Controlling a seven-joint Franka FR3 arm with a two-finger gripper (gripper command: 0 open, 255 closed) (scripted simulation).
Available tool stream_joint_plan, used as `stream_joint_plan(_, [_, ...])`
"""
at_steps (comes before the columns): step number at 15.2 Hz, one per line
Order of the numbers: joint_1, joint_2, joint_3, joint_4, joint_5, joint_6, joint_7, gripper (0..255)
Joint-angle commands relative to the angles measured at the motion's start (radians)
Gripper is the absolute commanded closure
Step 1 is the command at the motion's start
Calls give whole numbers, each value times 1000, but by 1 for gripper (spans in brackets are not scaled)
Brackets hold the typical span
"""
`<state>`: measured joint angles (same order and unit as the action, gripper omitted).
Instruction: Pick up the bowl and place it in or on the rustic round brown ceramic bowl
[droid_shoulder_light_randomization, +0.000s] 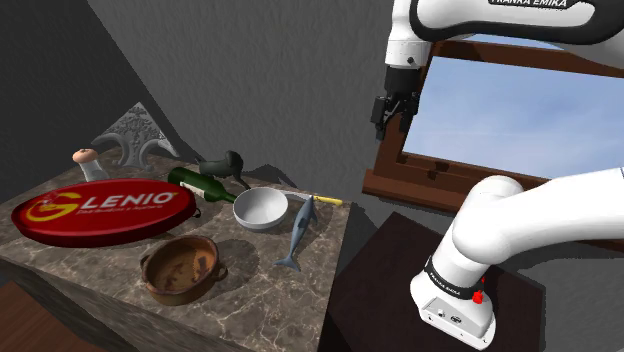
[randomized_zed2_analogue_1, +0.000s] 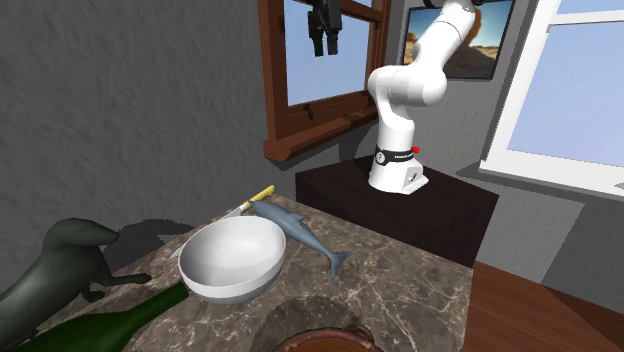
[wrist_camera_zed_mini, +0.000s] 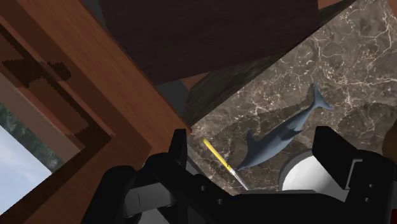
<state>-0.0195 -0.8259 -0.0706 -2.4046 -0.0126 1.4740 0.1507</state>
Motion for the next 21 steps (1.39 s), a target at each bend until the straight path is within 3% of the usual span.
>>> stream_joint_plan(1, [0,0,0,0,0,0,0,0])
stream_joint_plan(11, [33,283,23,-56,63,337,40,0])
stream_joint_plan(21, [68,652,42,34,132,618,52,0])
